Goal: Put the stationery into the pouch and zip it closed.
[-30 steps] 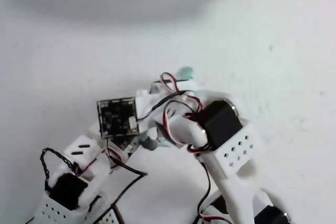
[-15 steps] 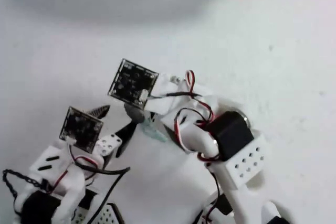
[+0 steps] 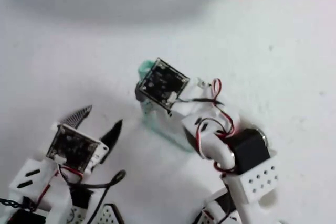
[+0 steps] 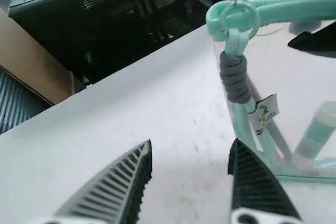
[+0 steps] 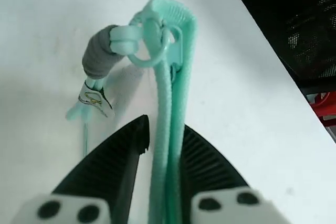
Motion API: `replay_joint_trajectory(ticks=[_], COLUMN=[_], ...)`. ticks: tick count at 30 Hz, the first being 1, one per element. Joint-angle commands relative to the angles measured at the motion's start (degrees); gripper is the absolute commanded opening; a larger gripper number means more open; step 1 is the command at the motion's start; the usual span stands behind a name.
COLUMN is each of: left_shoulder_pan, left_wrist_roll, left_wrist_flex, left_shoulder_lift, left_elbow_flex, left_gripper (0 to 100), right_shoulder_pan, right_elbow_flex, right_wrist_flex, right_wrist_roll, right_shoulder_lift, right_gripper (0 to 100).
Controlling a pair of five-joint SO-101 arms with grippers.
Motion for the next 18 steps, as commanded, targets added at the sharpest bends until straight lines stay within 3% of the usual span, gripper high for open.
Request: replay_joint_trajectory(ticks=[1,6,8,12,18], left_shoulder_pan=[-1.6,-1.0,2.5,14.7,15.3], left_wrist_roll=[1.8,7.7,8.8,13.0,13.5], left_wrist_flex=[-2.3,2.3,3.8,4.0,-3.2], left_shoulder_lift=[8.7,16.6,18.9,22.6,22.9], left_elbow_flex=[-2.3,-16.3,-20.7,-22.2,-19.3], left_gripper=[23,24,24,24,24], right_shoulder_pan=[0.5,0.3,0.7,0.2,0.2], right_elbow_flex=[2.8,4.0,4.0,4.0,4.0], right_wrist_flex=[-2.8,-4.4,-4.4,-4.2,-3.1], right_wrist_roll=[-1.3,-1.3,-1.3,-1.3,-1.3], right_shoulder_lift=[-1.0,-0.9,-0.9,-0.9,-1.3], right_gripper=[2.1,2.1,2.1,2.1,2.1])
